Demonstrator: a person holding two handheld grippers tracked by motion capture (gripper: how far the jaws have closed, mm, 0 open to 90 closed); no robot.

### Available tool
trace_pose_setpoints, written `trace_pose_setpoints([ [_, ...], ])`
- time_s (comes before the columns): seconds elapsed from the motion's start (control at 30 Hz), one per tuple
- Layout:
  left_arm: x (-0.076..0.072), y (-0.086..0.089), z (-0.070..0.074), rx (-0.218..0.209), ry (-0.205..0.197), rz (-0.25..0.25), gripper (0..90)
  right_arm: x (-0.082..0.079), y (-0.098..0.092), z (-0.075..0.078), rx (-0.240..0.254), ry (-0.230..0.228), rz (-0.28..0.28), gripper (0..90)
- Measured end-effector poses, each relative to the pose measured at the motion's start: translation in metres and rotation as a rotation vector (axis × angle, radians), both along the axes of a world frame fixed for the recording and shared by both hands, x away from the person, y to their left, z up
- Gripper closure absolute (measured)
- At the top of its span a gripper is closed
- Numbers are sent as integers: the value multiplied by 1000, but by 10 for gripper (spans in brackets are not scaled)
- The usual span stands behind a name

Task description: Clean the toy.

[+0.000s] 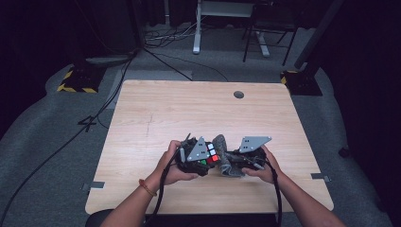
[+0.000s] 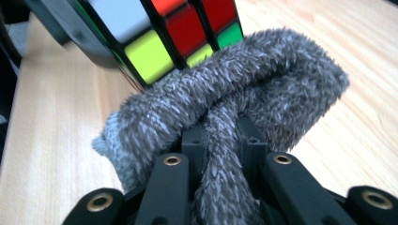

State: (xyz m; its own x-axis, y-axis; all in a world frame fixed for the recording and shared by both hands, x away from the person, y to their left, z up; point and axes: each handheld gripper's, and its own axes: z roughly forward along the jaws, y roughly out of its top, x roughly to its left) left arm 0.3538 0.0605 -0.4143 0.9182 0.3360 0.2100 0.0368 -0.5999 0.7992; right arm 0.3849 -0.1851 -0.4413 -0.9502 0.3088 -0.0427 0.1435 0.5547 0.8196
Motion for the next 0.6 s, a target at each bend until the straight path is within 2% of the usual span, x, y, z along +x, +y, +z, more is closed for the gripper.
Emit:
trace_pose_setpoints([
  [0.13, 1, 0, -1, 15, 9, 7, 332, -4, 0, 4, 18, -16, 0, 779],
  [0.2, 0, -1, -3, 49, 7, 16, 332, -6, 0, 7, 33, -15, 9, 779],
  [0.27, 0, -2, -4, 62, 5, 7, 332, -9, 1, 10, 48, -15, 21, 779],
  [0.3, 0, -3, -5, 65, 6, 3, 332, -11, 2, 12, 33, -32, 26, 779],
  [0.4, 0, -2, -4, 54, 14, -2, 334, -15, 2, 16, 39, -55, 27, 778],
  [0.5, 0, -5, -6, 64, 18, -1, 334, -17, 0, 22, 90, -61, 33, 778],
  [0.6, 2, -8, -9, 80, 24, -1, 334, -20, 1, 24, 89, -94, 22, 778],
])
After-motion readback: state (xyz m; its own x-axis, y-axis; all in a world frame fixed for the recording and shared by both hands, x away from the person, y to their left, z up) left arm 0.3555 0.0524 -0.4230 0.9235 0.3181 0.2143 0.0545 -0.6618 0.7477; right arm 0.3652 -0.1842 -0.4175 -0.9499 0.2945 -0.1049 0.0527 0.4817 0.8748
